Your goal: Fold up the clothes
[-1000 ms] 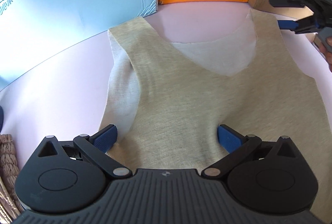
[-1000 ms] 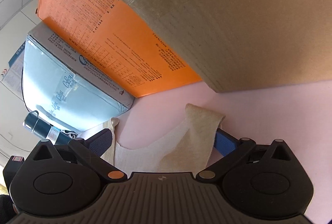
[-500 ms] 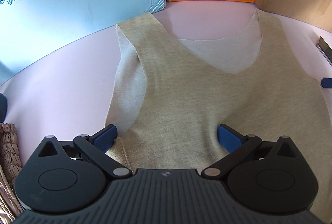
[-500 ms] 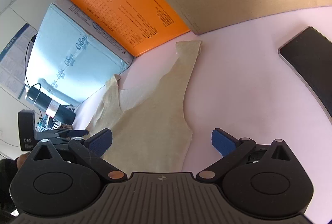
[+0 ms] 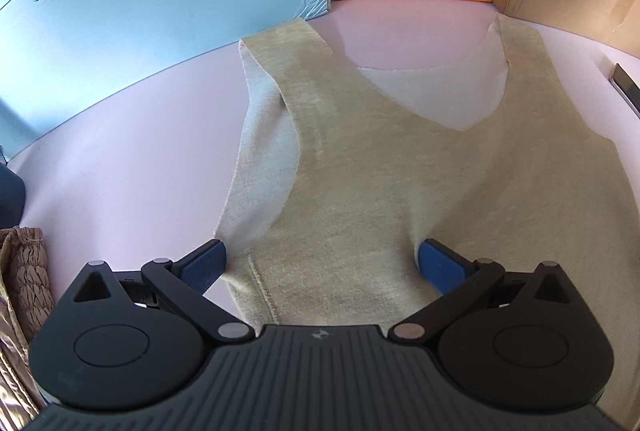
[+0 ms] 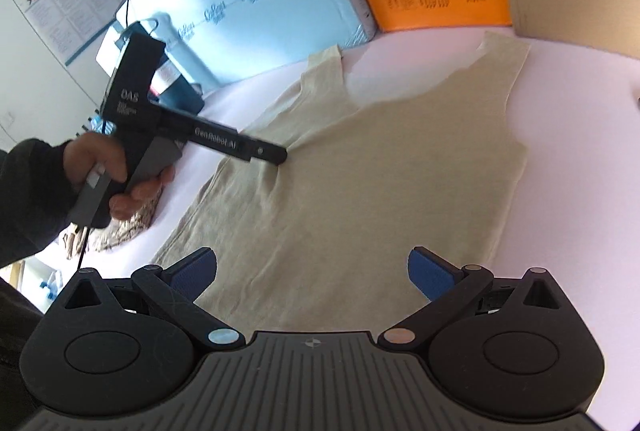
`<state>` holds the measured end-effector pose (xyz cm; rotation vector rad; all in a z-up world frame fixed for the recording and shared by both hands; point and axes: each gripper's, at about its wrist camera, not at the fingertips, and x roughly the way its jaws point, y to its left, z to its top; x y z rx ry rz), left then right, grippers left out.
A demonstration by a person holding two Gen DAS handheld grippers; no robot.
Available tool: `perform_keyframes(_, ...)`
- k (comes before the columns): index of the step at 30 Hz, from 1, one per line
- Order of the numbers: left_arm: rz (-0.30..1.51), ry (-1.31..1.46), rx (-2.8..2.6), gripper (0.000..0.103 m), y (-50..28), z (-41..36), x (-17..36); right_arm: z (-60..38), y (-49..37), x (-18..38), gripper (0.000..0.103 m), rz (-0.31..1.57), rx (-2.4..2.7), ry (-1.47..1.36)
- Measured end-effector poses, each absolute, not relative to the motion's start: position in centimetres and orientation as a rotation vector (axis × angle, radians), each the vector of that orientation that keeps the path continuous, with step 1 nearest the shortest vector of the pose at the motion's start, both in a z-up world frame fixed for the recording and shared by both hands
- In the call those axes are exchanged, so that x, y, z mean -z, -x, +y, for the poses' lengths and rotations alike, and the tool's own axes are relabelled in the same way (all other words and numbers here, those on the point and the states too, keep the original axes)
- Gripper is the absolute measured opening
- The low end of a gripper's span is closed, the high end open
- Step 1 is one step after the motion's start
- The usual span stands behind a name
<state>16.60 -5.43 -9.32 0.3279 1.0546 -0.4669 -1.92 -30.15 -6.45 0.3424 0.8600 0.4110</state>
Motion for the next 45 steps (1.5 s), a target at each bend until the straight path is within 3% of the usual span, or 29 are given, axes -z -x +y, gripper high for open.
perform_keyframes(11, 1.073, -0.261, 0.417, 0.103, -17.6, 2.0, 9.4, -31.2, 3.5, 7.6, 0.103, 0.904, -0.358, -0.382)
perform_keyframes(21, 1.082, -0.281, 0.222, 0.103, -18.4, 6.7, 7.5, -34.9, 1.0, 6.2, 0.103, 1.022, -0.284, -0.197)
perform_keyframes(32, 0.819, -0.036, 0.408, 0.103, -21.1, 2.0, 4.7, -41.1, -8.4, 5.0, 0.103, 0.814, -0.310, -0.345)
perform_keyframes(45, 0.867, -0.029, 0.491, 0.103, -28.4, -3.4, 9.0, -44.9, -15.8, 8.3, 0.103, 0.789, -0.293, -0.366)
